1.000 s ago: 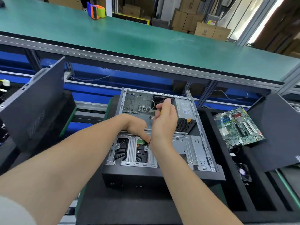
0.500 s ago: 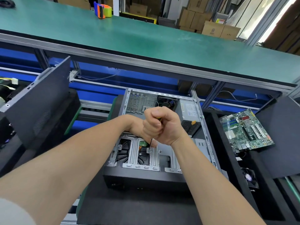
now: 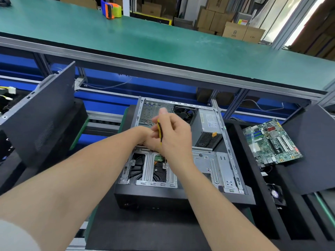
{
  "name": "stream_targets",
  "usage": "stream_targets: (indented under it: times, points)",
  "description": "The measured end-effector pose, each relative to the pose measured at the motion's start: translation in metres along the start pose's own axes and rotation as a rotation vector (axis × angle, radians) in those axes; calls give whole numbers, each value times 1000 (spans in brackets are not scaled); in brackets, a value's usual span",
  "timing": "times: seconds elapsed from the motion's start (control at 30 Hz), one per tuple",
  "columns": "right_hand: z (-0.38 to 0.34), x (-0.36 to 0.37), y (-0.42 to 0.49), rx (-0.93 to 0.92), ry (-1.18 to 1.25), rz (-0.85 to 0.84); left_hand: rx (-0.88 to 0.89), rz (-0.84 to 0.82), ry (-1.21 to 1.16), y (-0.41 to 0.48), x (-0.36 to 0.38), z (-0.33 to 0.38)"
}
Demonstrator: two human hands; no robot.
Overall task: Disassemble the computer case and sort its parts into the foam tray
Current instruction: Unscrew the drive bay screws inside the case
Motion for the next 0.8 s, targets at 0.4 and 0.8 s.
stream_targets:
  times: [0.4,0.8]
  points:
    - [-6,-5,-2,-29,233,-18,54,-100,-591,-6,9,13]
    - [-1,-14,19,160,499,-725,-35,-123,-522,13,18,-9]
Point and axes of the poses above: each hand's wrist, its own y-axis towards the middle knuckle, its own x-axis out of the palm, z = x × y, the point moved 3 cm from there along y, towards the middle knuckle, and after that the axes turned 5 degrees about -y, right-handed, at the moved point
